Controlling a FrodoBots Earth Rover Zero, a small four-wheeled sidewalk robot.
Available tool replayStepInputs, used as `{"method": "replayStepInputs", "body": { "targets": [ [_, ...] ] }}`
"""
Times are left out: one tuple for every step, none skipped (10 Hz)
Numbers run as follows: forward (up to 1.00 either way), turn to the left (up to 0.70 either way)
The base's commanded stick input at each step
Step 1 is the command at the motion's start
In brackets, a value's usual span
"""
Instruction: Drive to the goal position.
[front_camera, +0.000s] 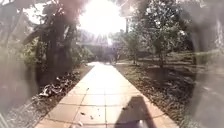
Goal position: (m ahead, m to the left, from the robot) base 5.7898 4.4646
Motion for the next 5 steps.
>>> {"method": "replayStepInputs", "body": {
  "targets": [
    [0.5,0.0],
    [0.5,0.0],
    [0.5,-0.02],
    [0.5,-0.4],
    [0.5,-0.46]
  ]
}}
